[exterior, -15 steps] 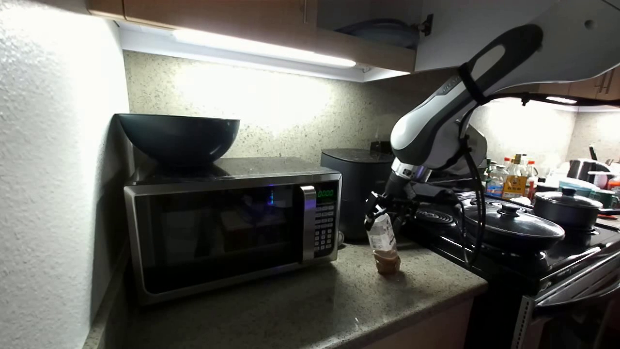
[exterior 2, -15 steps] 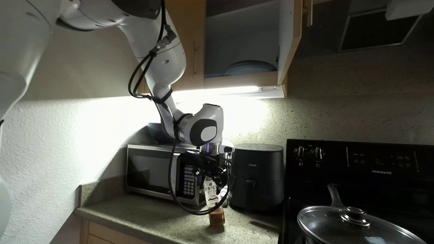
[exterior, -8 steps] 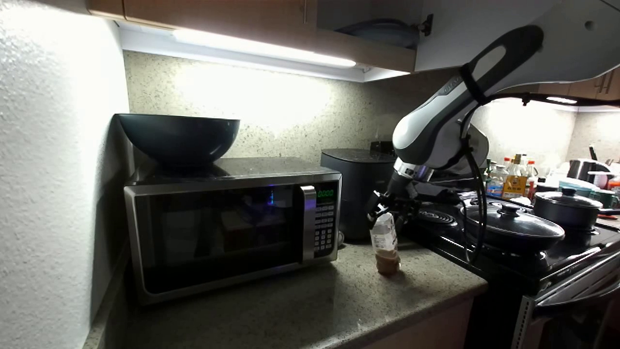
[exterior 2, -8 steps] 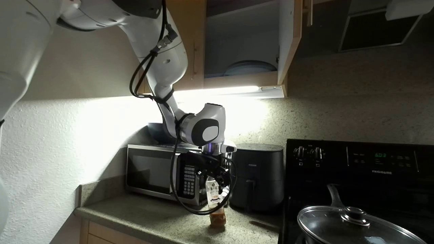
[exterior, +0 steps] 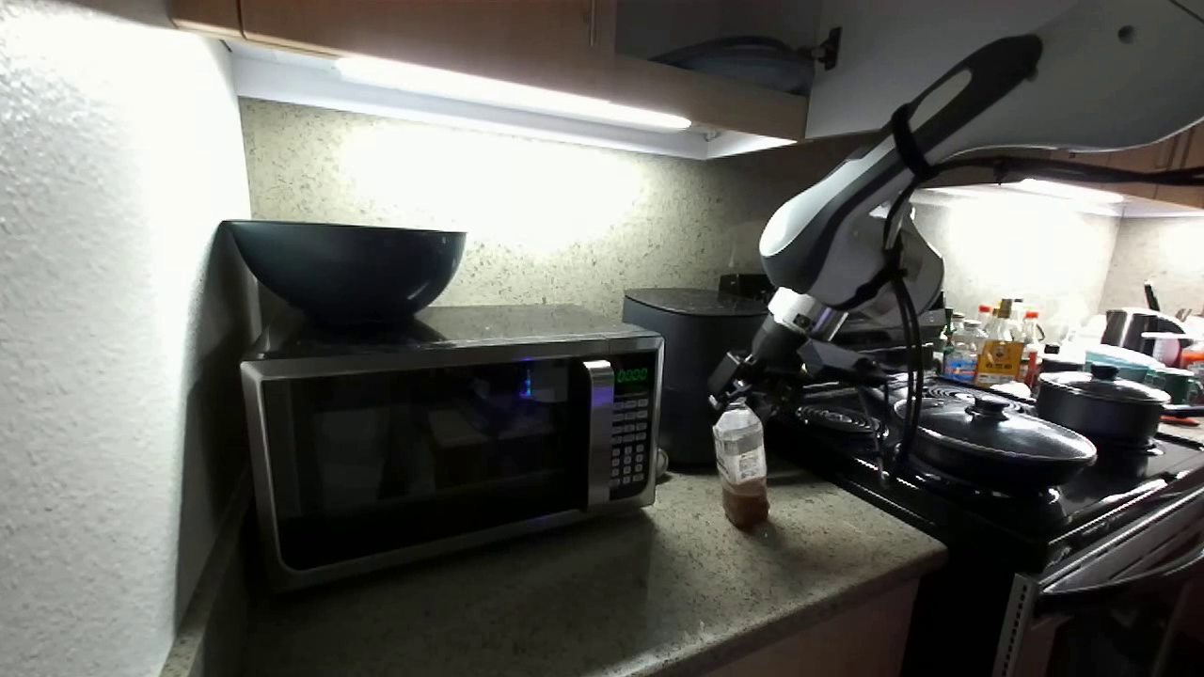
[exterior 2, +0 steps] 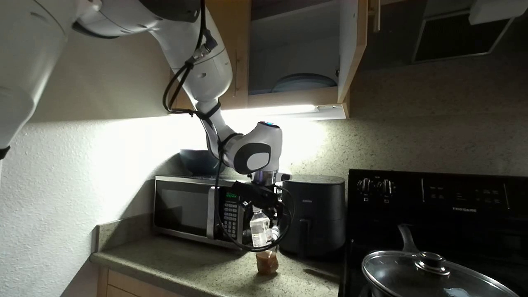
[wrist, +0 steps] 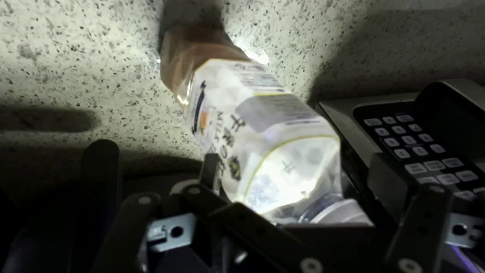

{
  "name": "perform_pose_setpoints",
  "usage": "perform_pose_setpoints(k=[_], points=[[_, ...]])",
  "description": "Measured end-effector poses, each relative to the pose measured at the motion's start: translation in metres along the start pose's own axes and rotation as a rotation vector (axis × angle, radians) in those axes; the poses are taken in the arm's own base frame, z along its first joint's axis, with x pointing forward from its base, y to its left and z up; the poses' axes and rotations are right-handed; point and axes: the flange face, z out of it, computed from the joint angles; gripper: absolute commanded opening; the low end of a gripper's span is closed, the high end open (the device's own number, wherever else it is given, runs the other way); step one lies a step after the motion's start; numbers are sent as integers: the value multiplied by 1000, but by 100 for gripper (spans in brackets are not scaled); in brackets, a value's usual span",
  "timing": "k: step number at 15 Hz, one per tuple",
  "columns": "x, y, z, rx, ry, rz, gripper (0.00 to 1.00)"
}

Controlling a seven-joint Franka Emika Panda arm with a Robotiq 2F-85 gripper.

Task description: Put the bottle into the cupboard

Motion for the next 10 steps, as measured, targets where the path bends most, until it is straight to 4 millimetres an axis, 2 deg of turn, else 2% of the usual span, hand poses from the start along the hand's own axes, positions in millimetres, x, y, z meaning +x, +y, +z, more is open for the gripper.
perform_pose_setpoints(k=[7,8,10], points=[[4,10,-3,-18,51,3,98],[5,14,-4,-41,61,24,74],[5,21,-7,-86,70,68,69]])
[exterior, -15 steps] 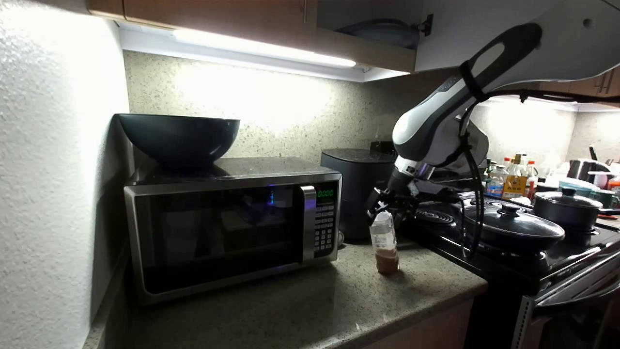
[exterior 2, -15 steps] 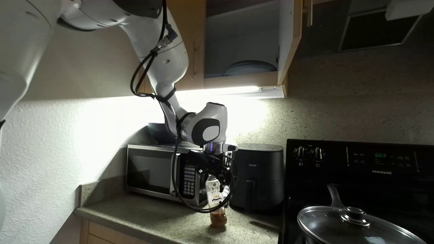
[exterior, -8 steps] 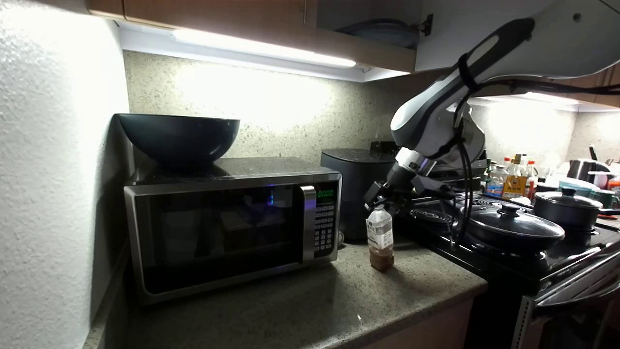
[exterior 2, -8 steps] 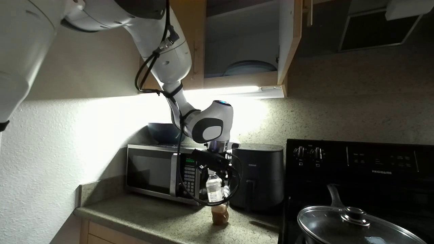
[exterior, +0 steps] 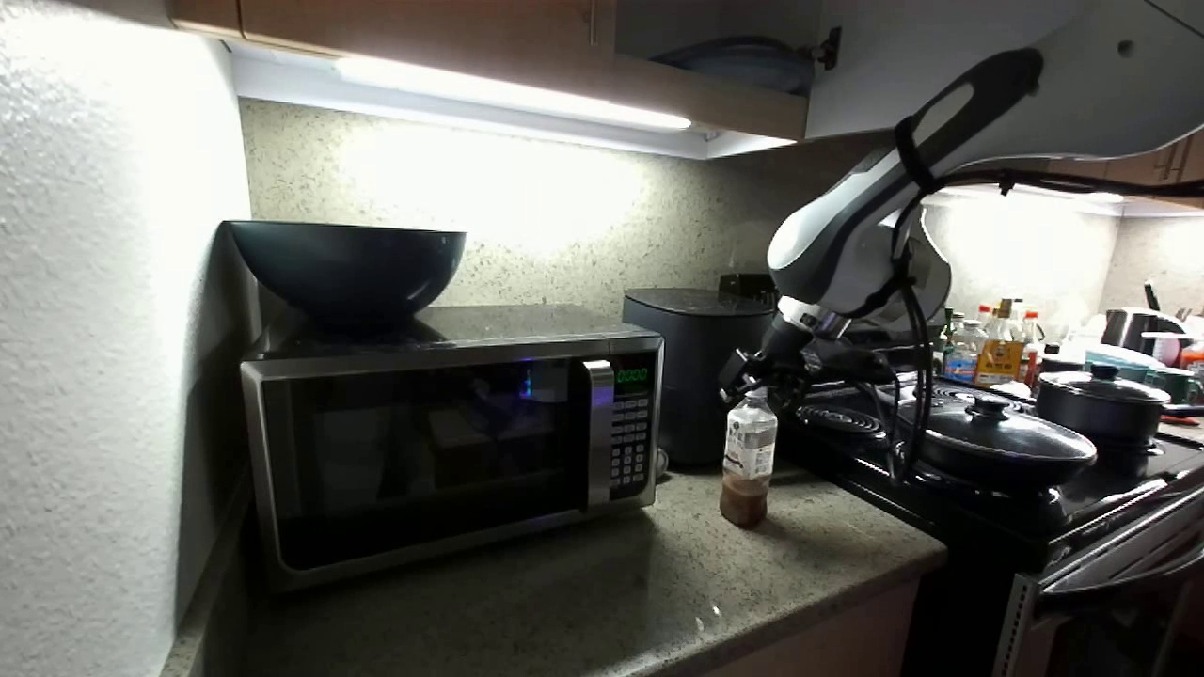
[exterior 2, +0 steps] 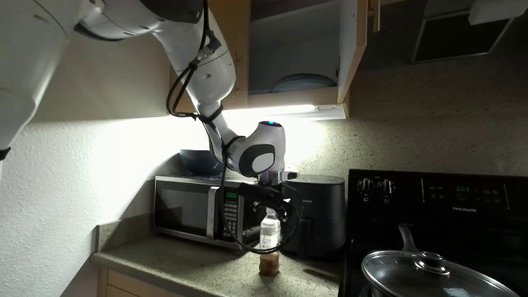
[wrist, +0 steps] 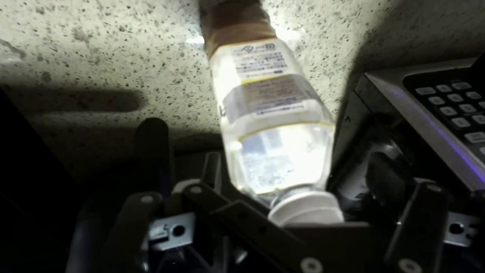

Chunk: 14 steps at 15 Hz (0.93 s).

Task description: Put the bottle into the cupboard

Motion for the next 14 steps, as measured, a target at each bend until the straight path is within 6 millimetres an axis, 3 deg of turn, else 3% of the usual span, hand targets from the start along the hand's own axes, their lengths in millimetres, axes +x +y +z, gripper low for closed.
perform_pose_setpoints(k=[5,8,14], points=[[2,14,-3,-101,-3,92,37],[3,17,-5,-140,0,130,30],[7,15,-10,-159,20,223,29]])
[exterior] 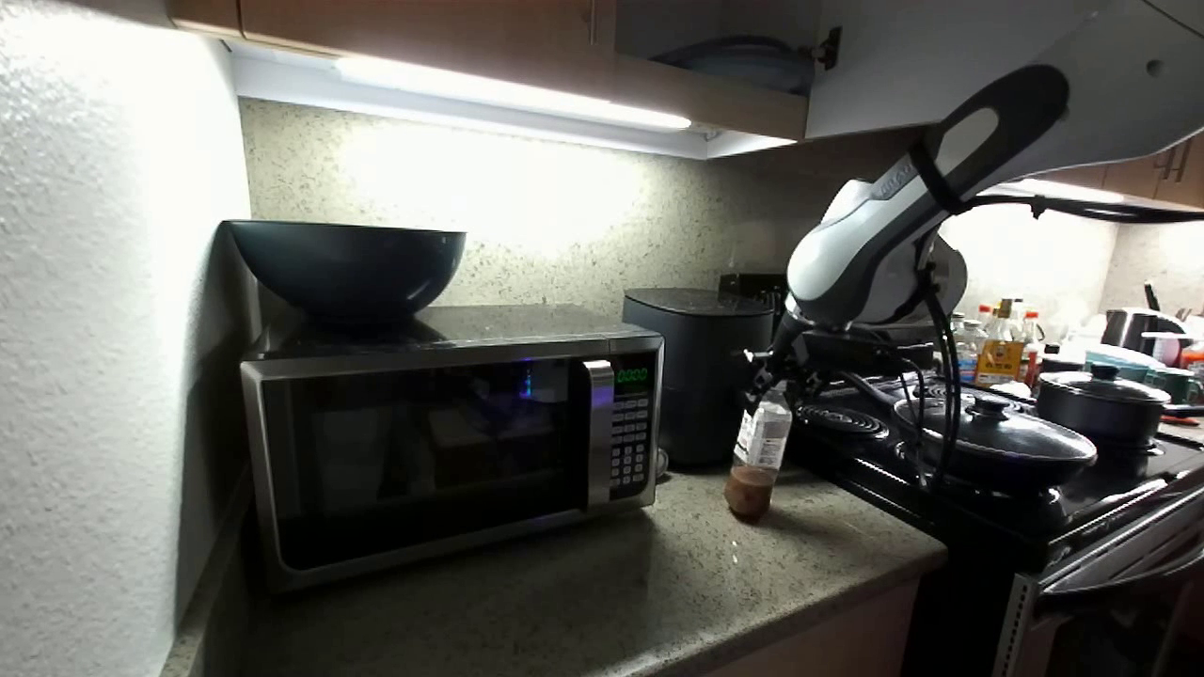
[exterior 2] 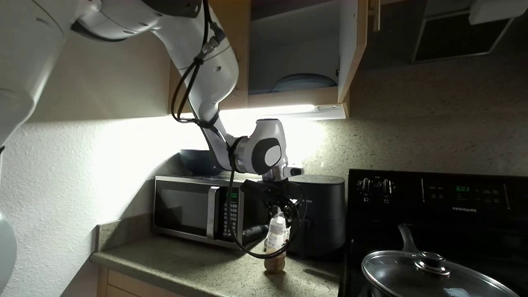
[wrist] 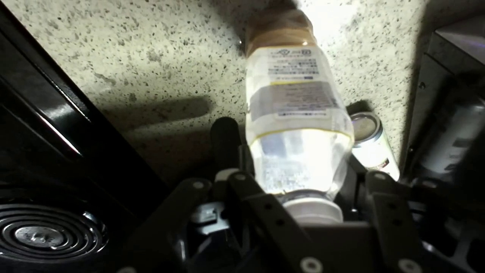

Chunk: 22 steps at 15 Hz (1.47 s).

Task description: Put the bottle into the cupboard

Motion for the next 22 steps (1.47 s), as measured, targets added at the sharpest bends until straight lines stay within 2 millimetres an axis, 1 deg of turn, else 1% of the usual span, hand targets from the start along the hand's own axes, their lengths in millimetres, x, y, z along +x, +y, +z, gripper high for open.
perform_pose_setpoints(k=[1,3,5,8,9,10,11,12,14,16,18,19,22], points=[[4,-1,-7,16,19,33,29],[16,-3,-35,59,76,100,29],[30,-2,-76,104,143,165,29],[48,5,-149,185,237,281,29],[50,9,-169,218,256,321,54],[51,10,-180,228,264,325,54],[50,10,-181,228,262,323,54],[50,9,-177,225,256,322,29],[49,9,-167,218,248,324,29],[54,11,-174,242,297,359,29],[62,14,-197,280,369,408,29],[67,16,-214,299,405,433,29],[79,23,-278,365,514,507,29]])
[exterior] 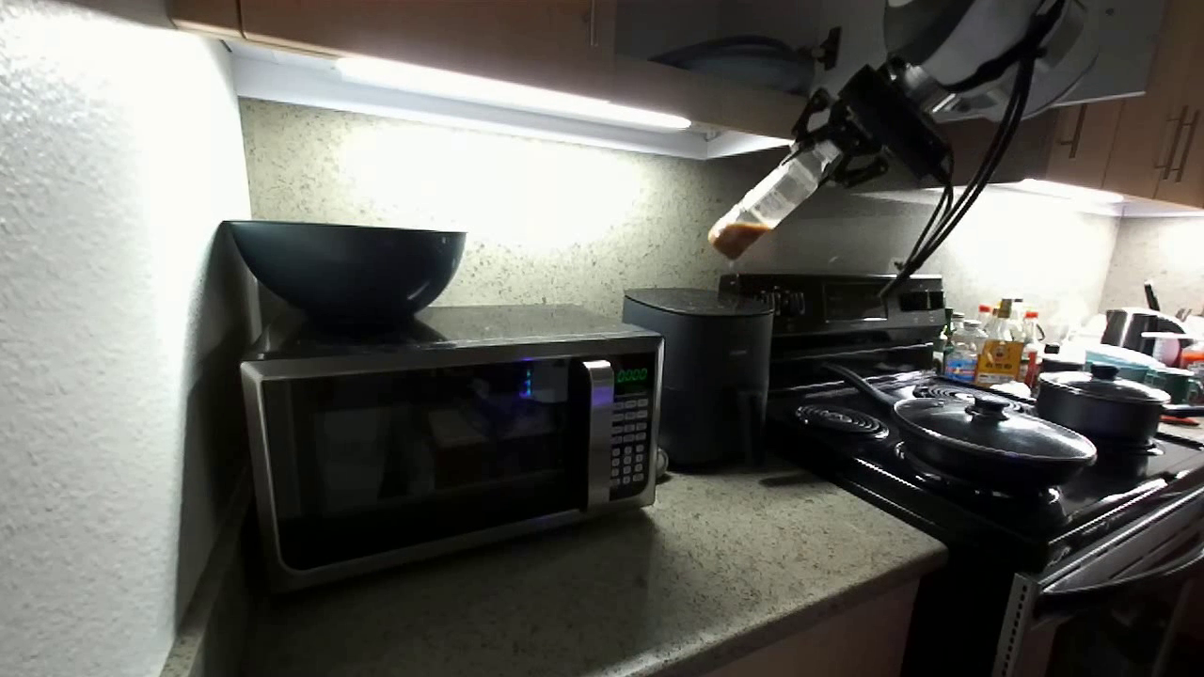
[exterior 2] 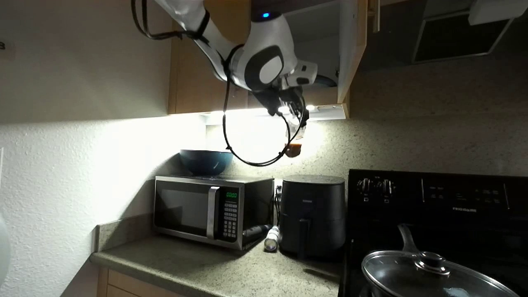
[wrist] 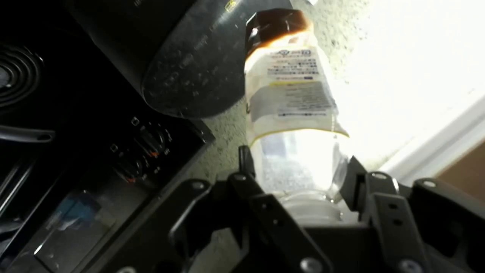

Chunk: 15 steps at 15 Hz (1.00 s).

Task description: Put the bottle into the cupboard

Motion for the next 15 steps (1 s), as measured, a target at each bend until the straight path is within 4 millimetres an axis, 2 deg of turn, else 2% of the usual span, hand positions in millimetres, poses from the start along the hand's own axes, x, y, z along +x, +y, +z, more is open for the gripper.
perform_pose_setpoints(k=[3,7,8,11,12,15], points=[[36,-22,-54,78,109,87,29],[70,-35,-112,172,242,202,29],[73,-36,-119,189,265,217,54],[71,-35,-118,197,272,226,54],[70,-35,-117,196,270,226,29],[69,-34,-115,193,265,226,29]])
